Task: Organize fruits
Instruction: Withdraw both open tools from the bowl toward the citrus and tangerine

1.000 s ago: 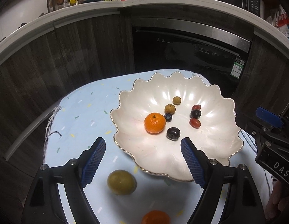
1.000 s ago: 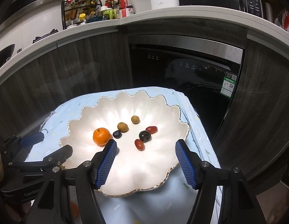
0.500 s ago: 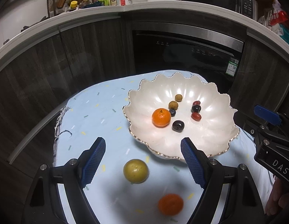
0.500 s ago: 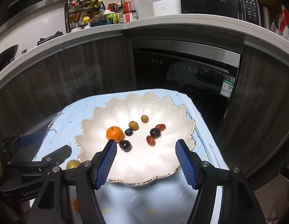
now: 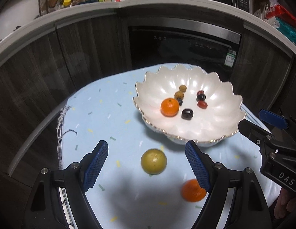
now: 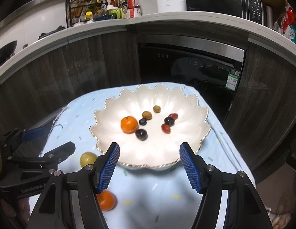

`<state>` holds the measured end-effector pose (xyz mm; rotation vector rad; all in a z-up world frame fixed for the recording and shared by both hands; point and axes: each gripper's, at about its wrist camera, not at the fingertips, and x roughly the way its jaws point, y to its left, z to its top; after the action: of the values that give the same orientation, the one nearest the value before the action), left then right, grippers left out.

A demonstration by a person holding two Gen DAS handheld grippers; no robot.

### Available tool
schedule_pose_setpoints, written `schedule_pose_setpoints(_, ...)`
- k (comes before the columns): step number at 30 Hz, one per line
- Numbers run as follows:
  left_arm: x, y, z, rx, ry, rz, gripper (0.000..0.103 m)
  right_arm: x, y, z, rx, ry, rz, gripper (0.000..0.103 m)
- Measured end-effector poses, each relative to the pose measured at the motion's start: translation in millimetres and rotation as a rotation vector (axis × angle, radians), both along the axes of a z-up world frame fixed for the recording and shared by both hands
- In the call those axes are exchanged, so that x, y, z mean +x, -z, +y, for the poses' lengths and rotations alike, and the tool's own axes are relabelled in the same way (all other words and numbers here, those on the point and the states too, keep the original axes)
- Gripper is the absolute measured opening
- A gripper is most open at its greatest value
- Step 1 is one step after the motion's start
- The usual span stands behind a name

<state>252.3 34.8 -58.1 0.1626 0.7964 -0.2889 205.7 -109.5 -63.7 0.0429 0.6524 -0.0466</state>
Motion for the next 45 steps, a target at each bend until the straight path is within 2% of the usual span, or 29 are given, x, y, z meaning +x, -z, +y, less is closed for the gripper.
schedule_pose_setpoints(8, 1, 15, 13, 0.007, 0.082, 0.043, 0.083, -4, 15, 20, 0.010, 0.013, 0.084, 0.066)
schedule_pose_setpoints(18, 14, 32, 13, 0.041, 0.224, 0.104, 0.083, -3, 37, 42, 0.071, 0.032, 0.252, 0.066)
schedule_pose_setpoints(29, 35, 51, 11, 0.064, 0.314, 0.186, 0.083, 10, 63, 41, 0.239, 0.135, 0.470, 0.066)
schedule_pose_setpoints(37, 45, 68, 8, 0.050, 0.386, 0.229, 0.082, 14, 78, 45, 0.277, 0.176, 0.543, 0.066)
schedule_pose_setpoints(45, 52, 78, 8, 0.042, 0.436, 0.252, 0.075, 20, 89, 57, 0.272, 0.160, 0.576, 0.066)
